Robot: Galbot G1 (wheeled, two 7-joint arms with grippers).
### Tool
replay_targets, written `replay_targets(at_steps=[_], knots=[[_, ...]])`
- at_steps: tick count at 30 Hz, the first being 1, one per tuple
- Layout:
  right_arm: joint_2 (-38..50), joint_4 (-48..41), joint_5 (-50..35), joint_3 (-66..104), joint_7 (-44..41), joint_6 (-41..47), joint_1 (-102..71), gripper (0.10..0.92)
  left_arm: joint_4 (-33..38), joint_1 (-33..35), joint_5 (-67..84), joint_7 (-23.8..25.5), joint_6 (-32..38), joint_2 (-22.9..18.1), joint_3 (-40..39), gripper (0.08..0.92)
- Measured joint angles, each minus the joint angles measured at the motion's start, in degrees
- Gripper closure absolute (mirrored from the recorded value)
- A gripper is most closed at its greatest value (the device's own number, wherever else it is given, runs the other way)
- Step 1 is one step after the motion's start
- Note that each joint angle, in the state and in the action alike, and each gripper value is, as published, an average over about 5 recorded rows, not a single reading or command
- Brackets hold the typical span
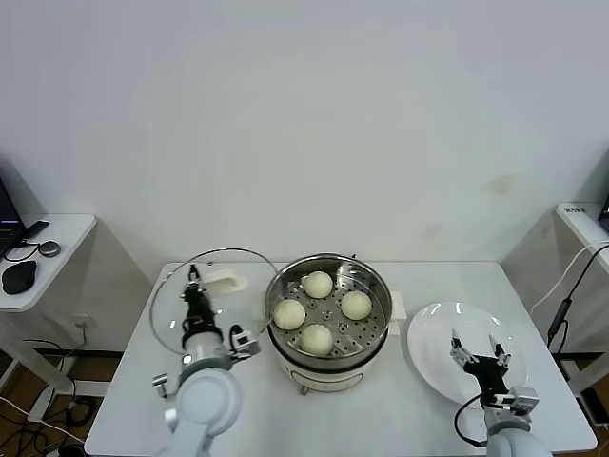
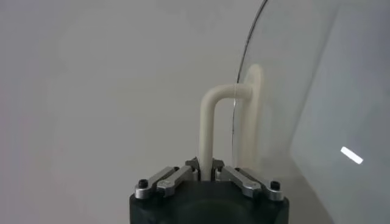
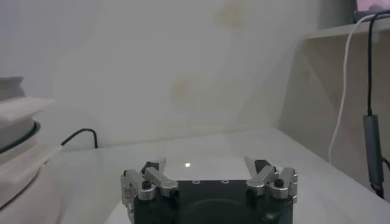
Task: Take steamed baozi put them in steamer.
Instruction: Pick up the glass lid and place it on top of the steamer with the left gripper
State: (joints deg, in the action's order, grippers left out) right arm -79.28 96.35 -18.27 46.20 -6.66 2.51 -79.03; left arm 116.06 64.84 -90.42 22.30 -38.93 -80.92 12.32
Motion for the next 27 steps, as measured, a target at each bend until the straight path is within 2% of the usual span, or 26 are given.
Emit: replay_targets(at_steps=[17, 27], knots=[[-1.0, -0.7, 1.5, 1.3, 0.0, -0.2, -0.1, 0.203, -6.7, -9.7, 0.7, 1.6, -0.6, -7.2, -15.8, 0.828], [-1.3, -0.7, 1.8, 2.1, 0.1, -0.4, -0.1, 0.203, -10.3, -11.2, 1.3, 0.6, -0.8, -9.3, -20.1, 0.828]])
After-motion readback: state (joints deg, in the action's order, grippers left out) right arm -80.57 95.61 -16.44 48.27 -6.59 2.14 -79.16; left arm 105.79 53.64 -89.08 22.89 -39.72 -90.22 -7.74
